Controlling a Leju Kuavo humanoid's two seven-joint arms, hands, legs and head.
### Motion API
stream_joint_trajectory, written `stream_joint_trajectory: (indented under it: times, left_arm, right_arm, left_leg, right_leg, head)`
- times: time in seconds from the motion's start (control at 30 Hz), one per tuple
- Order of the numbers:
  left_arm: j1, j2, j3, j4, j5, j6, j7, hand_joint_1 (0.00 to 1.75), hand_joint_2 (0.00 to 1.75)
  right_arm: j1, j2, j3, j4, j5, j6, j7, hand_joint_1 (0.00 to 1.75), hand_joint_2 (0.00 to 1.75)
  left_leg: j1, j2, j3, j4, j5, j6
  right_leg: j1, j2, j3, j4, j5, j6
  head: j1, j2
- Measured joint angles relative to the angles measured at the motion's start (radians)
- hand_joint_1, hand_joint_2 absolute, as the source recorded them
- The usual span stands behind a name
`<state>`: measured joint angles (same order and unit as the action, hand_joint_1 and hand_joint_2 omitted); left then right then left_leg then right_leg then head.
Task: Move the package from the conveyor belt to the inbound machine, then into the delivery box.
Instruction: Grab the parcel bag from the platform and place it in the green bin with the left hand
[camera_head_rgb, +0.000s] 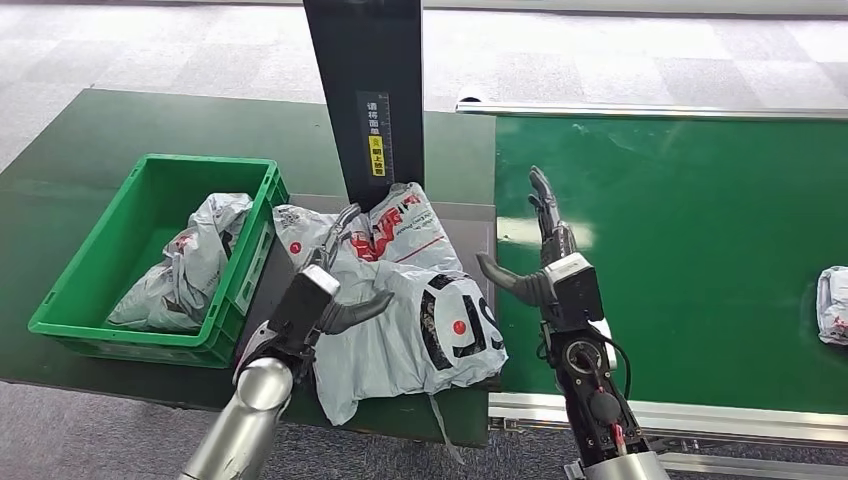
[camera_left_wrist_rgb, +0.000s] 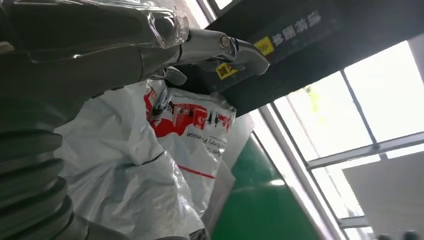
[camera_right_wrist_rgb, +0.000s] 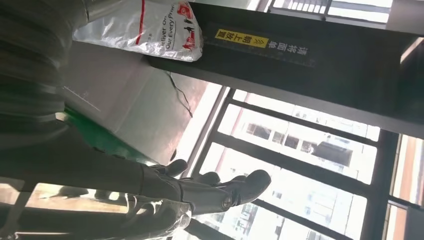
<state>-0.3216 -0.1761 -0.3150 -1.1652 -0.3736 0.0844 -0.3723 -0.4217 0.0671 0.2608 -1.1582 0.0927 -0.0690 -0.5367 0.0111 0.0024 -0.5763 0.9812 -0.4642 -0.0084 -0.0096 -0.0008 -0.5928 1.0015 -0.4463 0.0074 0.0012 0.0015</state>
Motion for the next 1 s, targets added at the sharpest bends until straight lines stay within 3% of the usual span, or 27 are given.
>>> stream_joint_trajectory:
  times: [0.3,0.57,0.6,0.73,0.83,1.0]
  left_arm:
    - [-0.072,0.008,-0.076,0.158,-0.271,0.004,0.145,0.00,1.75]
    - [-0.128,-0.002,-0.102,0.294,-0.382,-0.020,0.193,0.03,1.75]
    - [-0.133,-0.005,-0.102,0.308,-0.384,-0.018,0.192,0.16,1.75]
    - [-0.144,-0.015,-0.095,0.345,-0.383,-0.003,0.179,1.48,1.75]
    - [-0.145,-0.020,-0.084,0.355,-0.381,0.015,0.169,1.71,1.75]
    - [-0.144,-0.026,-0.067,0.358,-0.376,0.048,0.159,1.75,1.75]
  right_arm:
    - [0.015,-0.002,-0.025,-0.030,-0.016,-0.022,-0.003,0.00,1.75]
    - [0.012,0.000,-0.057,-0.011,-0.101,0.003,0.070,0.00,1.75]
    - [0.011,0.000,-0.061,0.000,-0.117,0.013,0.087,0.00,1.75]
    - [0.003,-0.001,-0.073,0.065,-0.150,0.041,0.141,0.00,1.75]
    - [-0.005,-0.003,-0.074,0.112,-0.146,0.047,0.158,0.00,1.75]
    - [-0.026,-0.004,-0.074,0.160,-0.131,0.061,0.167,0.00,1.75]
  left_leg:
    - [0.000,0.000,0.000,0.000,0.000,0.000]
    - [0.000,-0.001,0.000,0.000,0.000,0.000]
    - [0.000,-0.001,0.000,0.000,0.000,0.000]
    - [0.000,0.000,0.000,0.000,0.000,0.000]
    - [0.000,-0.001,0.000,0.000,0.000,0.000]
    - [0.000,-0.001,0.000,0.000,0.000,0.000]
  right_leg:
    - [0.000,0.000,0.000,0.000,0.000,0.000]
    - [0.000,0.000,0.000,0.000,0.000,0.000]
    - [0.000,0.000,0.001,0.000,0.000,0.000]
    - [0.000,0.000,0.001,0.000,0.000,0.000]
    - [0.000,0.000,0.001,0.000,0.000,0.000]
    - [0.000,0.000,0.001,0.000,0.000,0.000]
  head:
    - [0.000,0.000]
    - [0.000,0.000]
    - [0.000,0.000]
    - [0.000,0.000]
    - [0.000,0.000]
    - [0.000,0.000]
